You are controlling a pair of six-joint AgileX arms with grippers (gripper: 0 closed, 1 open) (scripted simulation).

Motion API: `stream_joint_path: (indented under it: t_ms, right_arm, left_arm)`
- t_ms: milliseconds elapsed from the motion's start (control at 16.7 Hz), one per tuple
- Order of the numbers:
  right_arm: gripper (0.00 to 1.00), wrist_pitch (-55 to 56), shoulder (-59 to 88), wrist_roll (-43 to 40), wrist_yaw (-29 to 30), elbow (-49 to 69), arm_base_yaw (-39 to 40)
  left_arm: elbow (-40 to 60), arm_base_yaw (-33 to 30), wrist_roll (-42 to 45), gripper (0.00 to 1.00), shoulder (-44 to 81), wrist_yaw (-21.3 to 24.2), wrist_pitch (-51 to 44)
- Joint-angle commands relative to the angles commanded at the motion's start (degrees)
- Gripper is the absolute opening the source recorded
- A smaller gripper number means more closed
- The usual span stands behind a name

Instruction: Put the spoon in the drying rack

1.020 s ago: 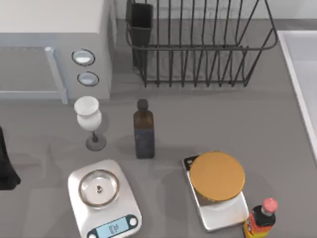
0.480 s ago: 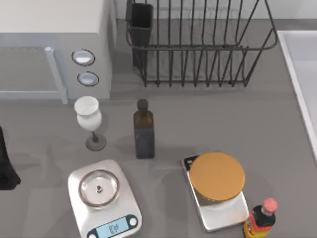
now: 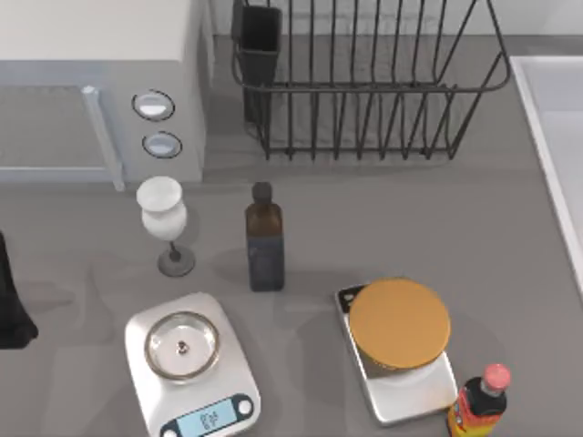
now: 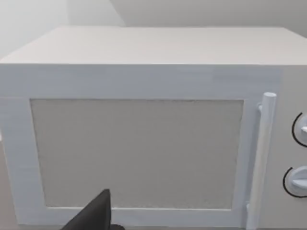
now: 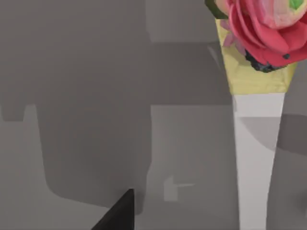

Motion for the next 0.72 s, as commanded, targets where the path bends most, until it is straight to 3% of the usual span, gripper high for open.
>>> stream_joint_path:
  t_ms: [420,480,720]
  right_arm:
    - [0.0,0.0,0.0,0.0,0.0,0.0,0.0]
    - [0.0,-5.2,-3.9,1.6,-0.9,1.9,0.1]
    - [0.0,-9.2,-4.4,1.1,-0.8,5.8,-0.2]
  left_arm:
    - [0.0,0.0,0.0,1.0,0.0,0.0,0.0]
    - [0.0,0.0,0.0,1.0,0.0,0.0,0.0]
    - [0.0,0.0,0.0,1.0,0.0,0.0,0.0]
